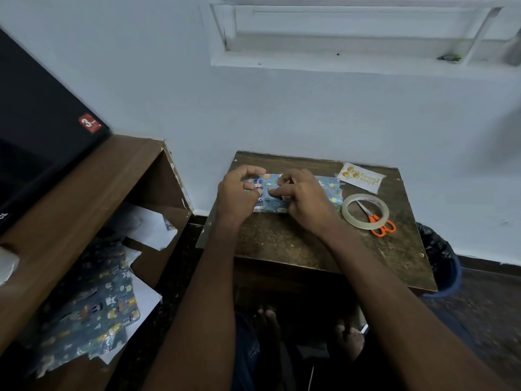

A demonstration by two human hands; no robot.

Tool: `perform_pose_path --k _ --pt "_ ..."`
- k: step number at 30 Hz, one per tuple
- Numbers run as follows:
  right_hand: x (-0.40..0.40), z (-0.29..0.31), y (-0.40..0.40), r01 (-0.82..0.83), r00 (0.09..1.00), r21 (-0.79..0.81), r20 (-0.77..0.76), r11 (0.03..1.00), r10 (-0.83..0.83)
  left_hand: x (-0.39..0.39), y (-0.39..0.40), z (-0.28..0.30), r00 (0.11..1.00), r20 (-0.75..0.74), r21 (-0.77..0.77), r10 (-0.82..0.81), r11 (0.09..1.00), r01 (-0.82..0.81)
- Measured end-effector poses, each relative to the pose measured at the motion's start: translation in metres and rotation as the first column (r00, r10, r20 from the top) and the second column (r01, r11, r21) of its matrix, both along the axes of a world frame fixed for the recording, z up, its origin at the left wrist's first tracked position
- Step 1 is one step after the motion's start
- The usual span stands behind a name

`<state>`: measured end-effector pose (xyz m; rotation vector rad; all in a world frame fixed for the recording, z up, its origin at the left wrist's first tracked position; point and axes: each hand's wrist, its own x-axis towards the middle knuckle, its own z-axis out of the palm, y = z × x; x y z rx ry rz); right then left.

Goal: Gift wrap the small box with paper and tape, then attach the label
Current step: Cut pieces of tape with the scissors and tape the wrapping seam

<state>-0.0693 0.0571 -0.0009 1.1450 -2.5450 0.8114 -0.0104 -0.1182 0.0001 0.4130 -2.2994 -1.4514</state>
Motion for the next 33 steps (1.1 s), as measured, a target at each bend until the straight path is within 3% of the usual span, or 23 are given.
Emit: perform_pose_path --k 5,13,19,33 --pt "0.008 0.008 0.003 0.003 0.999 0.199 -0.042 0.98 0.006 0.001 -0.001 0.003 0.999 -0.029 0.042 -0.025 0.999 0.026" --pt "-0.006 0.007 0.011 0.091 0.99 -0.152 0.118 0.984 -0.073 0.002 0.002 0.006 0.997 -0.036 -0.048 -0.066 0.997 0.064" --pt "0.0 0.013 0.014 0.094 0.99 -0.152 0.123 0.984 -0.075 0.003 0.009 0.004 0.995 0.004 -0.166 -0.097 0.981 0.096" --pt "0.009 0.019 0.02 0.01 1.0 -0.007 0.03 1.0 -0.01 0.002 0.01 0.005 0.995 0.026 -0.229 -0.101 0.968 0.104"
